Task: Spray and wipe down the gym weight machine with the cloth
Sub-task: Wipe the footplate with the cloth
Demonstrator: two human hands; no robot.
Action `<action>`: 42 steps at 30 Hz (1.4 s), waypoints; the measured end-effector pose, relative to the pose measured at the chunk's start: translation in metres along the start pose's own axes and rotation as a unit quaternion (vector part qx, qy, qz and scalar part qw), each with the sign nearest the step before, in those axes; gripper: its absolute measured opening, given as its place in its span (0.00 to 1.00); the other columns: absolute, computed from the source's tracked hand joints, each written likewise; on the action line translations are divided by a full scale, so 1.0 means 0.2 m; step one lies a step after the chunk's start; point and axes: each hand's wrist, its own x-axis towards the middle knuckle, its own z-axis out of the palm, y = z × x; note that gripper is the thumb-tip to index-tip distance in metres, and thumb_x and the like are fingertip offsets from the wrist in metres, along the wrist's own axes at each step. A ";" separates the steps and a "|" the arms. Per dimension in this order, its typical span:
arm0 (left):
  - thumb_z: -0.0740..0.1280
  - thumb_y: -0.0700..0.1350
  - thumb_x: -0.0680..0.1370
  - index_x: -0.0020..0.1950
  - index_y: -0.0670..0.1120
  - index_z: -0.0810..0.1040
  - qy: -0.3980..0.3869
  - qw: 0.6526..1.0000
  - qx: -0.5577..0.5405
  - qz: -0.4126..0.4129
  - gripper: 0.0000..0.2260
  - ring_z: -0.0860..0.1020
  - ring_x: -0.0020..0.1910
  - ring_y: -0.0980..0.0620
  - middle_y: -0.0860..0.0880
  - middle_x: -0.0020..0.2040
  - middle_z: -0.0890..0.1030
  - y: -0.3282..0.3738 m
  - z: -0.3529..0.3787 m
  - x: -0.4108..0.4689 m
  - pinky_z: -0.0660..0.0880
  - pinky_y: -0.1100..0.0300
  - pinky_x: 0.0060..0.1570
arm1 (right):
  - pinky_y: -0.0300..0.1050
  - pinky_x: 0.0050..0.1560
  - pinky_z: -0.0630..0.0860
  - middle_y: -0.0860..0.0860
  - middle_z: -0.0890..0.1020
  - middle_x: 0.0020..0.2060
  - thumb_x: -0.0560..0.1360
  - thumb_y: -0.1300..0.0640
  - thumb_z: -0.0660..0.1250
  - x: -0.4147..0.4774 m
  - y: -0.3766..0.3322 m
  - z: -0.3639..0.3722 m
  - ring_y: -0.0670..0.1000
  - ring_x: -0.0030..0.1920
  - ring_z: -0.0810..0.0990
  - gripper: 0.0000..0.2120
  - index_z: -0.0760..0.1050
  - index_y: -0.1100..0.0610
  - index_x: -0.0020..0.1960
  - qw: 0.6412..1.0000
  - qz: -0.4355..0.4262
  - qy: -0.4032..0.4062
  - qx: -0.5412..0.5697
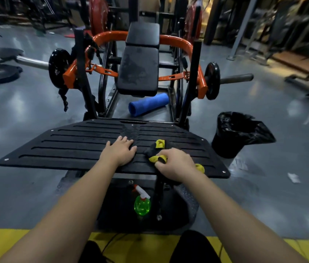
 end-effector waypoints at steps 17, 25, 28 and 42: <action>0.48 0.62 0.85 0.84 0.51 0.55 -0.015 0.999 0.002 -0.043 0.29 0.48 0.83 0.53 0.53 0.84 0.51 -0.26 -0.05 -0.02 0.45 0.41 0.80 | 0.63 0.80 0.47 0.52 0.68 0.77 0.81 0.45 0.59 0.42 -0.21 0.24 0.55 0.82 0.50 0.24 0.68 0.44 0.77 0.999 -0.032 0.030 -0.002; 0.47 0.64 0.84 0.84 0.54 0.55 -0.001 0.999 -0.004 -0.035 0.29 0.47 0.82 0.56 0.56 0.84 0.50 -0.29 -0.02 0.02 0.44 0.43 0.80 | 0.66 0.79 0.46 0.54 0.65 0.79 0.81 0.50 0.59 1.02 -0.19 0.29 0.57 0.82 0.46 0.27 0.65 0.47 0.79 0.996 0.043 0.049 -0.056; 0.47 0.65 0.84 0.84 0.54 0.54 0.001 0.999 -0.008 -0.034 0.30 0.46 0.82 0.57 0.57 0.84 0.50 -0.30 -0.01 0.03 0.44 0.43 0.80 | 0.66 0.79 0.48 0.55 0.68 0.77 0.78 0.53 0.60 1.24 -0.16 0.30 0.57 0.82 0.49 0.28 0.66 0.47 0.79 0.997 0.038 0.048 -0.051; 0.46 0.65 0.84 0.84 0.55 0.54 -0.003 1.000 -0.004 -0.031 0.30 0.45 0.82 0.59 0.58 0.84 0.50 -0.30 -0.02 0.05 0.41 0.45 0.80 | 0.61 0.67 0.67 0.55 0.77 0.65 0.75 0.46 0.56 1.56 -0.12 0.29 0.61 0.70 0.67 0.25 0.76 0.49 0.68 0.997 0.062 0.040 -0.038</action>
